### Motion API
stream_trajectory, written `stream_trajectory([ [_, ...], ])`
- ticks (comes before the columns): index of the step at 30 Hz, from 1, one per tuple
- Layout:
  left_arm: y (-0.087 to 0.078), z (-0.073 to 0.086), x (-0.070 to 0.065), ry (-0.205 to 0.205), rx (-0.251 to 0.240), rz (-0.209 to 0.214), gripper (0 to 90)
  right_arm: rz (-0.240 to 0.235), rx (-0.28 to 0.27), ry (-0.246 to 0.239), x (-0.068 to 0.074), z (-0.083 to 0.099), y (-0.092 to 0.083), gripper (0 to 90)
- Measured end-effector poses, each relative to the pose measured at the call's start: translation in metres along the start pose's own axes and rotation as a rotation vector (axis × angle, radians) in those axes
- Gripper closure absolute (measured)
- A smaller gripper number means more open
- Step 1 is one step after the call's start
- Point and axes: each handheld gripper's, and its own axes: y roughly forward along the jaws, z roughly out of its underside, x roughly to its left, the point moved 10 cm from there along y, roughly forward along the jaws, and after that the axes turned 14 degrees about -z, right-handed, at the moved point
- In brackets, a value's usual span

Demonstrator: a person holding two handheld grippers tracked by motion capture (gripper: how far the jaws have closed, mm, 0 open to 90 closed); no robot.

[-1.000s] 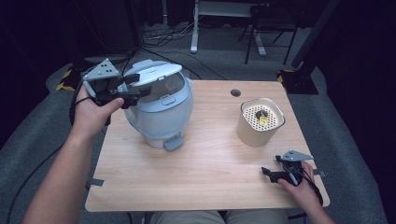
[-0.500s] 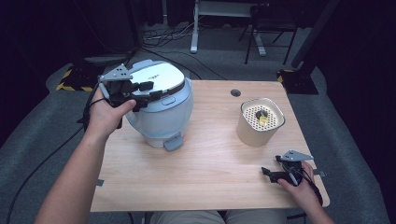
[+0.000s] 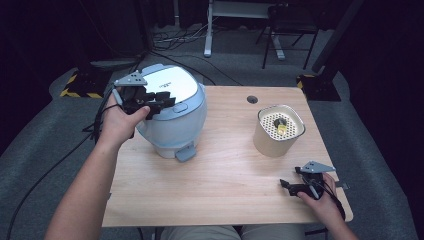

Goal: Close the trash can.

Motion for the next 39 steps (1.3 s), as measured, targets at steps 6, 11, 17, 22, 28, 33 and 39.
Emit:
stream_trajectory([
  [6,0.001,0.001,0.002,0.042,0.010,-0.051,79.5,-0.001,0.000,-0.001,0.000,0.000,0.000,15.6],
  [11,0.005,0.002,0.001,0.080,0.029,-0.070,80.2,-0.002,0.000,-0.003,0.001,0.000,0.000,15.7],
  [17,-0.005,0.000,-0.009,0.019,-0.023,0.016,53.3,-0.006,0.000,-0.005,0.002,0.000,0.000,15.7],
  [22,-0.028,0.001,-0.032,0.015,-0.092,0.094,49.9,-0.007,0.000,-0.006,0.002,0.000,0.000,15.7],
  [28,-0.044,0.023,-0.058,0.070,-0.066,0.092,45.7,-0.008,-0.001,-0.005,0.002,0.000,0.001,15.7],
  [33,-0.051,0.037,-0.074,0.097,-0.062,0.090,42.2,-0.008,-0.001,-0.004,0.002,0.000,0.001,15.6],
  [39,-0.050,0.061,-0.090,0.108,-0.052,0.106,40.2,-0.008,-0.001,-0.004,0.002,-0.001,0.001,15.7],
])
